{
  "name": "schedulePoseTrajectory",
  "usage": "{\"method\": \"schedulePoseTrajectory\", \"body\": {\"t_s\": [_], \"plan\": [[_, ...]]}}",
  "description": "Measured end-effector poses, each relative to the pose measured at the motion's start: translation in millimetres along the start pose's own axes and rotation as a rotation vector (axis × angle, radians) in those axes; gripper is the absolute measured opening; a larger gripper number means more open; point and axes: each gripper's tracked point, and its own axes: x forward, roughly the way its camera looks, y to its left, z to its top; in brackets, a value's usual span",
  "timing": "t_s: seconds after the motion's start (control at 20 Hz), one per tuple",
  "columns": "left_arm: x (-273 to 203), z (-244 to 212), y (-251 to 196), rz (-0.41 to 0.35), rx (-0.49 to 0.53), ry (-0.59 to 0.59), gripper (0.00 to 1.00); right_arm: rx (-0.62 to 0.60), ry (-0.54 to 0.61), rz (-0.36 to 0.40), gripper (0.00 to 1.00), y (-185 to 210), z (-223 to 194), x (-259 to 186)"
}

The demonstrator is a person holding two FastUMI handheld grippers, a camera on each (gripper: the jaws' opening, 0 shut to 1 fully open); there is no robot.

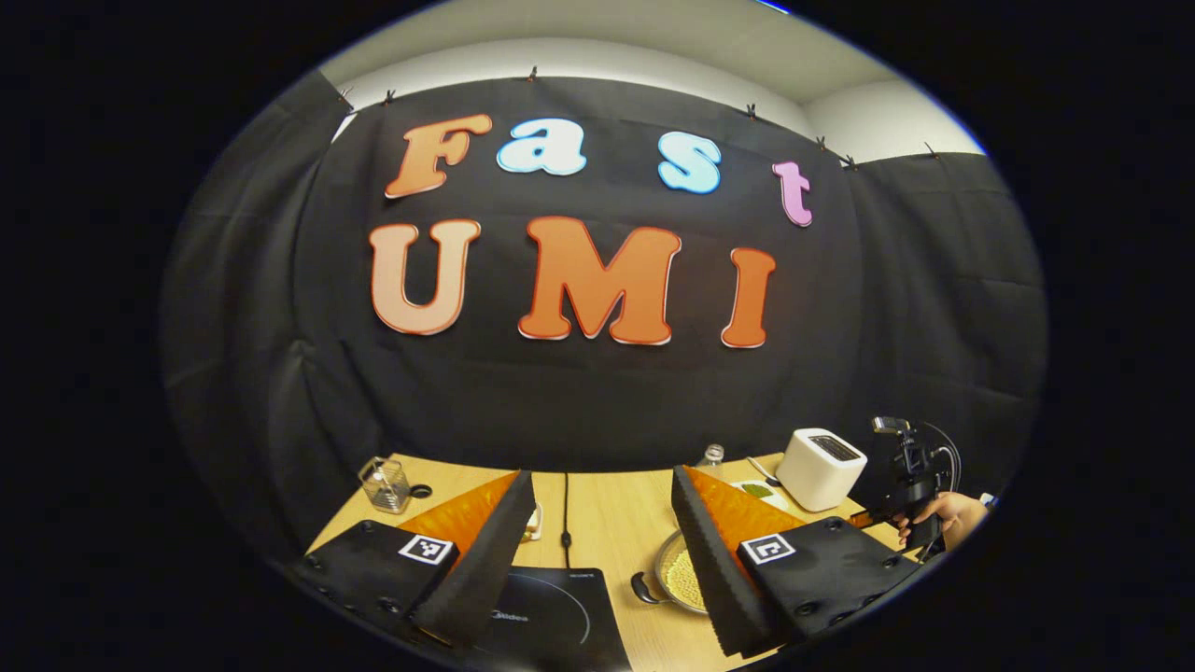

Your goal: First push the handle of the pot to place it horizontally, then grasp the pot with both hands and set it on the induction cooktop.

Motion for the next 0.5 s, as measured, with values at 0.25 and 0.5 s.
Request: {"method": "schedulePoseTrajectory", "body": {"t_s": [0.25,0.5], "plan": [[41.1,-68.0,-26.9,-0.049,-0.018,0.195,0.97,-0.021,0.012,0.04,0.56,15.6,-0.7,3.2],[69.5,-148.0,-61.0,-0.098,-0.041,0.398,0.97,-0.047,0.018,0.04,0.78,22.1,-1.2,13.1]]}}
